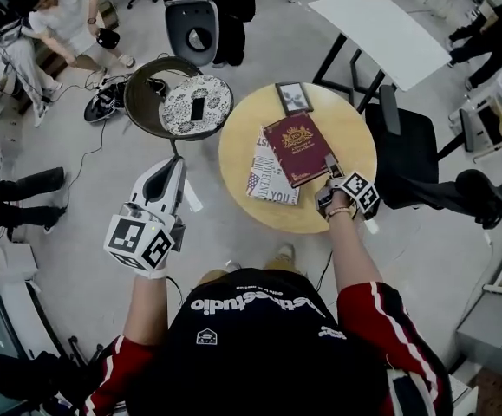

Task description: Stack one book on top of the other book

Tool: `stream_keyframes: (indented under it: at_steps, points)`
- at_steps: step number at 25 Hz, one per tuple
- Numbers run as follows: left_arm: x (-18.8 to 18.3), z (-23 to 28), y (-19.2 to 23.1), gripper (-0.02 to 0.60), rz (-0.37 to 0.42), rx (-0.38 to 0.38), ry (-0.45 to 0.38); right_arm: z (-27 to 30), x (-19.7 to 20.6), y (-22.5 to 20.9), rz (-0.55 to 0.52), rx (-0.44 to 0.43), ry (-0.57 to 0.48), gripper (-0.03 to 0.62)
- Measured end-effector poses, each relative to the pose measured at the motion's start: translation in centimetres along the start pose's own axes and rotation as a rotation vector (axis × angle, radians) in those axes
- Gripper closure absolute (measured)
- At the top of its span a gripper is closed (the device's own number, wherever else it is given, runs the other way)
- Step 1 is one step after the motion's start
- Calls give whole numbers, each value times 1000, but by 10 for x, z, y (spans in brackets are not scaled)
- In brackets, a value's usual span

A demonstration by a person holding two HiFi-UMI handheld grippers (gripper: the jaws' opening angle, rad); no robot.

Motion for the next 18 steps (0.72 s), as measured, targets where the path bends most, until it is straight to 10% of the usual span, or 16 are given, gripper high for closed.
stream_keyframes:
  at_steps: [18]
  points:
    - [14, -10, -3, 566, 19, 114, 11, -27, 104, -18, -247, 149, 268, 385]
Point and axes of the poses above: the fingertips, and each gripper's own axes: z forward along the fingers, y to its left, x out of its underside, the point moved 1 cm from there along -z, backward along the fingers, and after that the axes turned 10 degrees about y, right-handed, at the moved point
